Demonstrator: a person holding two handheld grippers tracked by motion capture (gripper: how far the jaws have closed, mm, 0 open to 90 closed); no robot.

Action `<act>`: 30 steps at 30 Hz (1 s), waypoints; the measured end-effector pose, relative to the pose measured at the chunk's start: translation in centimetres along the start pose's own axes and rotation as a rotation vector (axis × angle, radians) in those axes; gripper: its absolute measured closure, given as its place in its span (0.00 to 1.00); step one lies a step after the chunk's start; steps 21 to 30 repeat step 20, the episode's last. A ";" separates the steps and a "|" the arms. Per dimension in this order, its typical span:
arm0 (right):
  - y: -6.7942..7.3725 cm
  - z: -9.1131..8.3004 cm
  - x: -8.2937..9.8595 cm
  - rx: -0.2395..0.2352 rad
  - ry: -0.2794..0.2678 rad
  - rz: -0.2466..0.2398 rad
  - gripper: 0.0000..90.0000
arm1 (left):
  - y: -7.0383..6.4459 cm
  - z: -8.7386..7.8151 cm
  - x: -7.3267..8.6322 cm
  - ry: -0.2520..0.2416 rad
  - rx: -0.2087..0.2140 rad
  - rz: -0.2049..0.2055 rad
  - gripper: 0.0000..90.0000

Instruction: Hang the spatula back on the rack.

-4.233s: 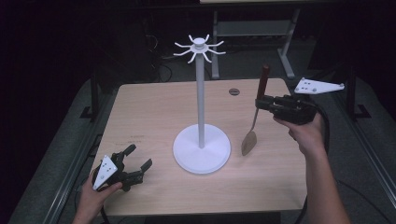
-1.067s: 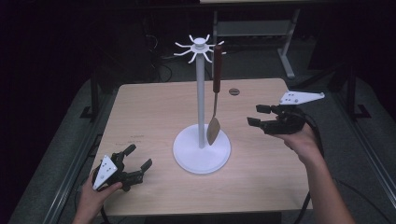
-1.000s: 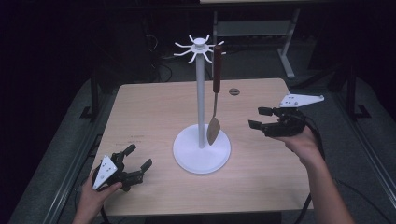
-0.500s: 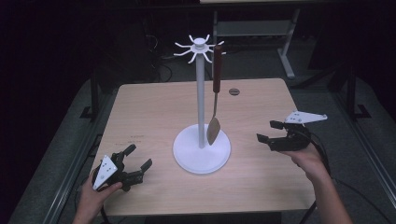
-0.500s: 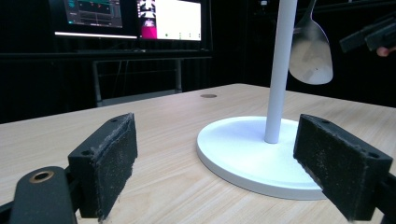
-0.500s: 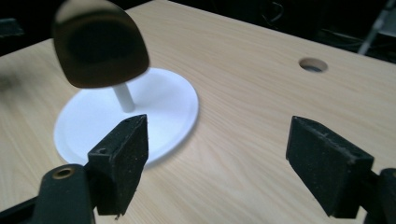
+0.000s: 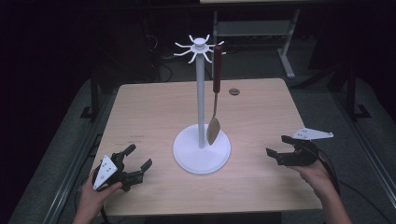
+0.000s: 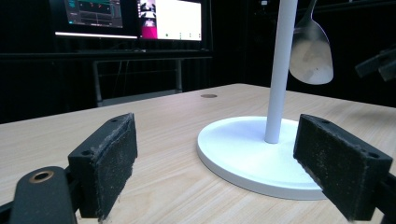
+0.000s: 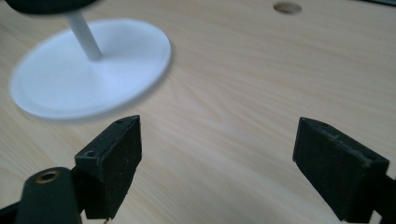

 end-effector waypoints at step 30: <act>-0.7 1.1 4.2 0.019 0.044 0.039 0.16 | 0.0 -0.1 0.0 0.008 -0.001 0.012 0.14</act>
Point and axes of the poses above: each handheld gripper's, and its own axes: z roughly forward along the jaws, x roughly out of its underside, y roughly to its left, the point moved 2 cm from there along z, roughly forward along the jaws, and after that the axes turned 3 degrees about y, right-handed, at the moved point
